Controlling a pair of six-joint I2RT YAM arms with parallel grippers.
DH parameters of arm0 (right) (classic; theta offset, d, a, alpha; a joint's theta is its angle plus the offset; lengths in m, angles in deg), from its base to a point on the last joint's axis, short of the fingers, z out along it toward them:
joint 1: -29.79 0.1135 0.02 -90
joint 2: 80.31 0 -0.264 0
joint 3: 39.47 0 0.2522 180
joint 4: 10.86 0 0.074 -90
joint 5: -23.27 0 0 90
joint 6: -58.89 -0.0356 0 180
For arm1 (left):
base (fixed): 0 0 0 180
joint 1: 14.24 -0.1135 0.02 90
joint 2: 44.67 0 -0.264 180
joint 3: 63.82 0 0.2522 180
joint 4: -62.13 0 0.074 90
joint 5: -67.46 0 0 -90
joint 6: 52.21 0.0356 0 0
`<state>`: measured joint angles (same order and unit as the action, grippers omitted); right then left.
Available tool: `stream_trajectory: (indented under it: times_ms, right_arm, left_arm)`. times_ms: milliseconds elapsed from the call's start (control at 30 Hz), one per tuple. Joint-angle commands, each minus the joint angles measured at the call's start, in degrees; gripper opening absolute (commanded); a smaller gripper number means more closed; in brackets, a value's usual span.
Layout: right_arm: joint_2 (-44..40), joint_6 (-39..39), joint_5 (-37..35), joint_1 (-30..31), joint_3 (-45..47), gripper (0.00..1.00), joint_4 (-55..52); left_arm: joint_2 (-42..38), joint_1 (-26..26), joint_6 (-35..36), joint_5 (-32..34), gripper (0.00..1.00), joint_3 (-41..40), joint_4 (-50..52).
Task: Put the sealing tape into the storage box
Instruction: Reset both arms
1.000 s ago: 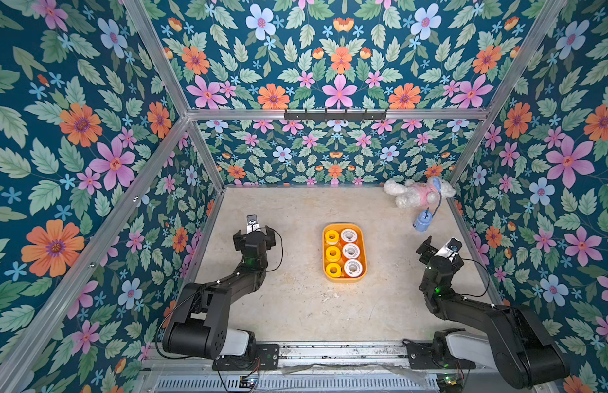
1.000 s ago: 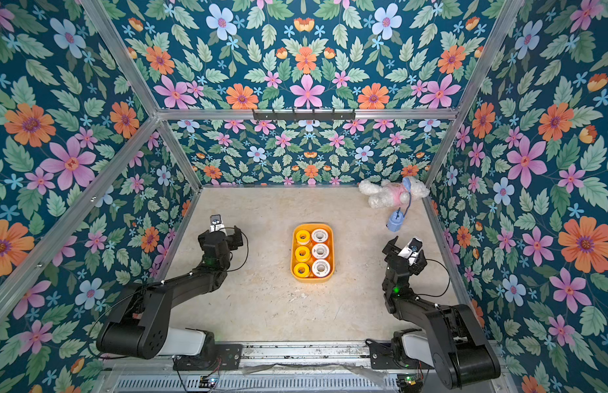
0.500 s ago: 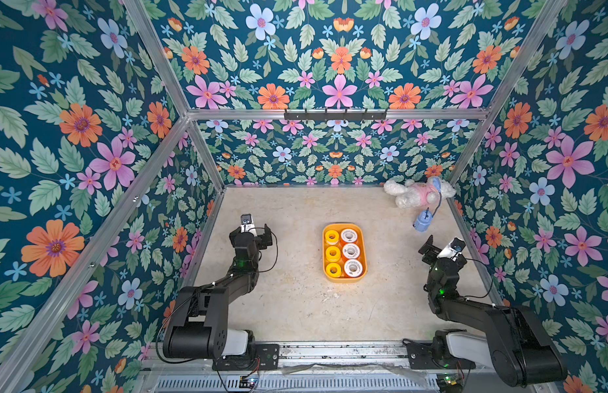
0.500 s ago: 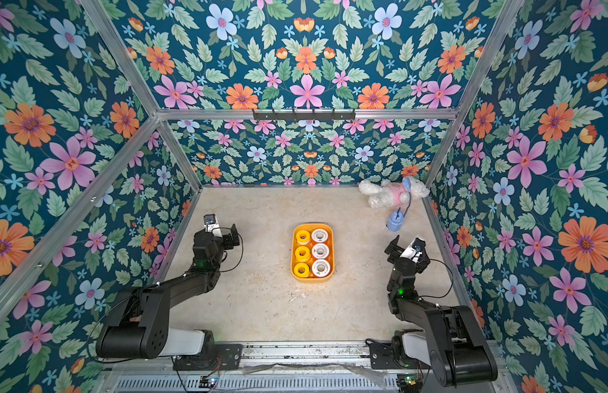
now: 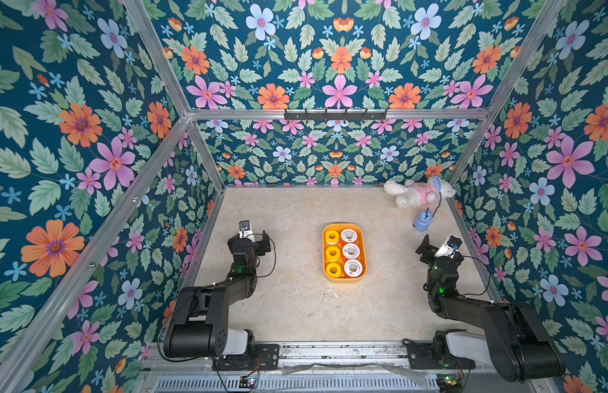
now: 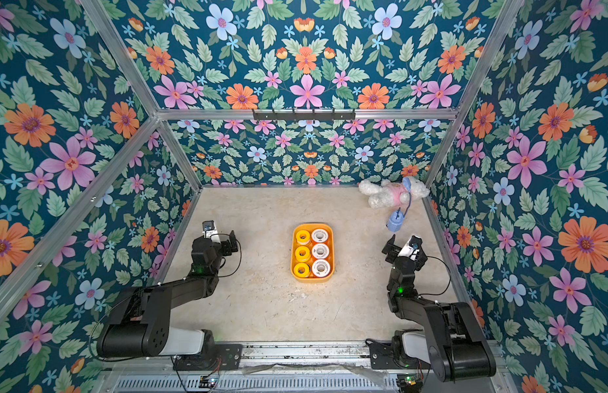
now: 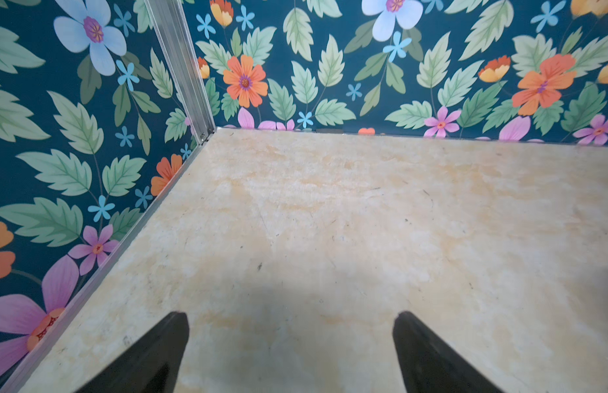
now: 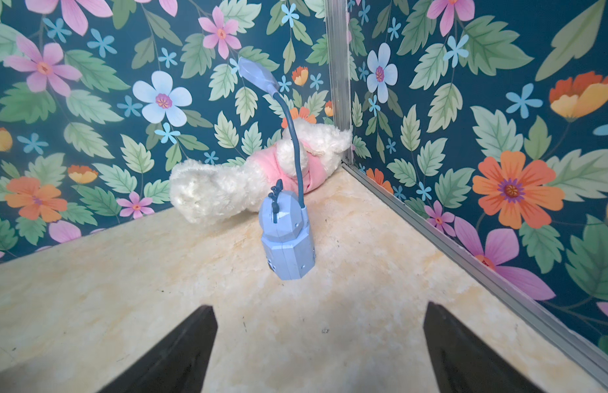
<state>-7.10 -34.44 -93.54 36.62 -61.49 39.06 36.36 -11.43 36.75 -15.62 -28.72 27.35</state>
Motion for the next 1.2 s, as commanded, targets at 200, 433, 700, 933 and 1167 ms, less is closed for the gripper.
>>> stream_trajectory:
  times_ms: [200,433,700,933,1167]
  right_arm:
    - [4.94,1.88,4.83,-2.16,1.35,0.99,10.70]
    - [11.12,2.24,8.78,-3.63,2.25,0.99,19.04]
    - [10.33,1.23,10.01,-4.39,1.53,0.99,15.97]
    - [10.02,1.14,10.02,-4.46,1.47,0.99,15.17]
    - [10.02,1.14,10.06,-4.46,1.48,0.99,15.29]
  left_arm:
    - [4.95,-3.15,0.77,-8.19,0.99,-2.48,-11.59]
    - [9.96,-3.34,0.91,-8.18,1.00,-3.82,-17.88]
    - [10.46,-3.34,0.91,-8.20,1.00,-4.46,-19.86]
    - [10.50,-3.33,0.95,-8.06,1.00,-4.47,-19.85]
    - [10.59,-3.34,0.95,-8.07,1.00,-4.38,-19.76]
